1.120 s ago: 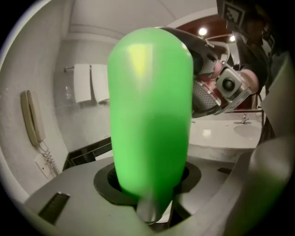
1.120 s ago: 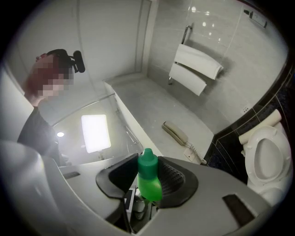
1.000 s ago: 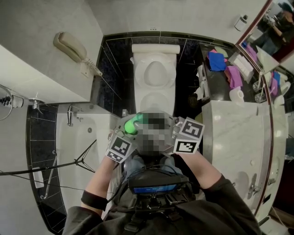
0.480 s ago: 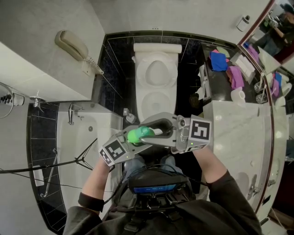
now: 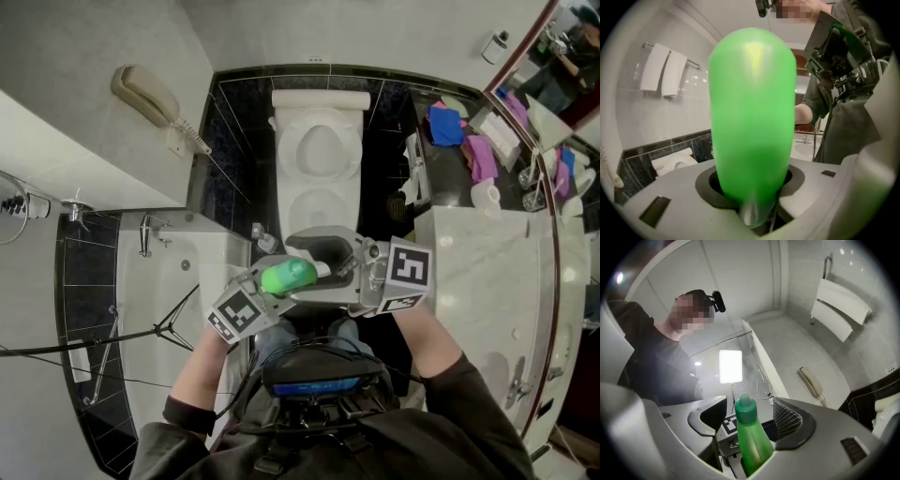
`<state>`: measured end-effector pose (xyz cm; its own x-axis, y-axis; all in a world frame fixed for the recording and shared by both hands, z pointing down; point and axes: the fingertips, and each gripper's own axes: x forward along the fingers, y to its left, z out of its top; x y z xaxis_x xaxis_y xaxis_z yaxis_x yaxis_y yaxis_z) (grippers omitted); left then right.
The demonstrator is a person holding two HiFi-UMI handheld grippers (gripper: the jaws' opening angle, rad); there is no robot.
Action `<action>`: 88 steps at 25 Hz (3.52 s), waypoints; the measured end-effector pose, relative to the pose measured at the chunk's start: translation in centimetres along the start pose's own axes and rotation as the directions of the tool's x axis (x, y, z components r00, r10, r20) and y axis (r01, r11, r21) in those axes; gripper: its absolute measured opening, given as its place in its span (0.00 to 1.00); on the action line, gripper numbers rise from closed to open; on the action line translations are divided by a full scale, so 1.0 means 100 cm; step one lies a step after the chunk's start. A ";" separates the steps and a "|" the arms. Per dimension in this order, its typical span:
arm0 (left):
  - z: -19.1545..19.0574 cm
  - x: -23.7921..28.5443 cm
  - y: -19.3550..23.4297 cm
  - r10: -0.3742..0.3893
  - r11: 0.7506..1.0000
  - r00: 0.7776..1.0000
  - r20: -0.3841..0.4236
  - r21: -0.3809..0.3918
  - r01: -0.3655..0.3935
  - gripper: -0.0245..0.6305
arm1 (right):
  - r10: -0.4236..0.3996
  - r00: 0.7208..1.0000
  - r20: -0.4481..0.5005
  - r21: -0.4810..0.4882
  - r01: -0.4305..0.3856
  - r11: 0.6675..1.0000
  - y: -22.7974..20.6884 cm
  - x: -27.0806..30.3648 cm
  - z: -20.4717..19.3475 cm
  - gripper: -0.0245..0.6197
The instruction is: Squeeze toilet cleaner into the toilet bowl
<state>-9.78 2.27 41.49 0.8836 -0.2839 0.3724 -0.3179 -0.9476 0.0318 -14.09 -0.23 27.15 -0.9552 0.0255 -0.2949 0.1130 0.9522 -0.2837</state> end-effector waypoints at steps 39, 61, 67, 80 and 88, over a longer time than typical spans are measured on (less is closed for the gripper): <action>-0.028 -0.007 0.075 0.426 0.904 0.901 -0.087 0.092 -0.418 0.33 | -0.334 0.941 -0.059 0.192 0.339 0.921 -0.039 -0.006 -0.010 0.26; -0.016 0.003 -0.002 0.018 1.000 0.999 -0.036 -0.010 -0.019 0.33 | 0.010 1.000 -0.024 0.027 -0.009 1.000 0.005 -0.008 -0.009 0.42; -0.025 -0.003 0.051 0.397 0.914 0.917 -0.046 0.105 -0.391 0.33 | -0.226 0.974 0.013 0.154 0.222 0.963 -0.026 -0.009 -0.003 0.57; -0.014 -0.037 0.121 0.781 0.610 0.624 -0.002 0.216 -0.763 0.33 | -0.396 0.918 -0.002 0.400 0.364 0.841 -0.037 -0.008 -0.010 0.56; -0.018 -0.038 0.120 0.790 0.599 0.613 -0.016 0.229 -0.767 0.33 | -0.428 0.902 -0.058 0.390 0.415 0.822 -0.043 -0.007 -0.022 0.30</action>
<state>-17.62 -7.73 42.12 0.2845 -0.9204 0.2683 -0.7896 -0.3837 -0.4789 -14.52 -3.70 30.57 -0.9256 -0.3672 -0.0914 -0.1972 0.6741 -0.7118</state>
